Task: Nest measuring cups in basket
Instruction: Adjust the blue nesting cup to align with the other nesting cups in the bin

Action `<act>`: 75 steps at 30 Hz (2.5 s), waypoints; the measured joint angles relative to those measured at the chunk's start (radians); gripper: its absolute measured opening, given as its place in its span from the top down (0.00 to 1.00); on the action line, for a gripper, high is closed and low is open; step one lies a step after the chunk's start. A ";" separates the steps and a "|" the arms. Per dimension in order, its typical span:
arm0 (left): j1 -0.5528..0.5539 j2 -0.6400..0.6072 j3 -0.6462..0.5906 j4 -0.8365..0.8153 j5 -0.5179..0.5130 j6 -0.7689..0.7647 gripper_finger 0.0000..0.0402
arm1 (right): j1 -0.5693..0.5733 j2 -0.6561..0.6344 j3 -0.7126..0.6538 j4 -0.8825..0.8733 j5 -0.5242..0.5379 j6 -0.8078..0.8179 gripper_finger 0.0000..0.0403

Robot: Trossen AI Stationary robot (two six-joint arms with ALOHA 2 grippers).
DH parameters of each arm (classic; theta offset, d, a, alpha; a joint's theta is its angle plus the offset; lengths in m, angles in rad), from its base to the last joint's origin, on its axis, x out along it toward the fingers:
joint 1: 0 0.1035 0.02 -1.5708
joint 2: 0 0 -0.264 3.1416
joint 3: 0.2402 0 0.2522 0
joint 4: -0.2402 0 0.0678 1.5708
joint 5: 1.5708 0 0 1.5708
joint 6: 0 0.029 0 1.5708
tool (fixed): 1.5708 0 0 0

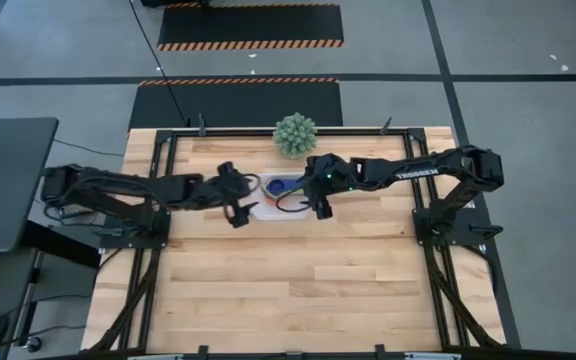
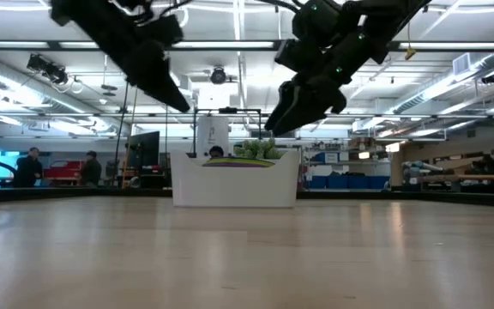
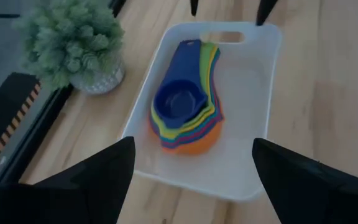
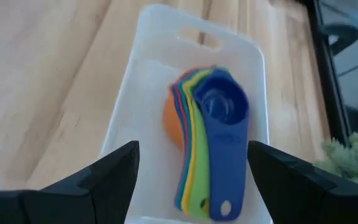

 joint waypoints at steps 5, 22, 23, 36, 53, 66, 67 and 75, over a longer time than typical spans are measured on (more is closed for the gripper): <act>-0.008 -0.156 -0.098 0.051 -0.001 -0.006 0.18 | -0.006 0.031 0.022 -0.003 0.007 0.046 0.24; -0.007 -0.616 -0.330 0.117 -0.019 -0.004 0.18 | -0.060 0.264 0.312 -0.288 0.035 0.104 0.24; -0.007 -0.640 -0.344 0.124 -0.019 -0.004 0.18 | -0.063 0.266 0.314 -0.292 0.035 0.104 0.24; -0.007 -0.743 -0.460 0.225 -0.019 -0.011 0.18 | -0.088 0.291 0.315 -0.326 0.020 0.128 0.25; -0.007 -0.741 -0.460 0.235 -0.019 -0.033 0.18 | -0.086 0.294 0.315 -0.318 -0.010 0.174 0.44; -0.007 -0.741 -0.460 0.234 -0.019 -0.031 0.18 | -0.088 0.294 0.301 -0.315 -0.041 0.227 0.38; -0.007 -0.741 -0.460 0.234 -0.019 -0.032 0.18 | -0.088 0.294 0.296 -0.309 -0.034 0.224 0.38; -0.007 -0.741 -0.460 0.233 -0.019 -0.031 0.18 | -0.087 0.294 0.287 -0.300 -0.018 0.179 0.41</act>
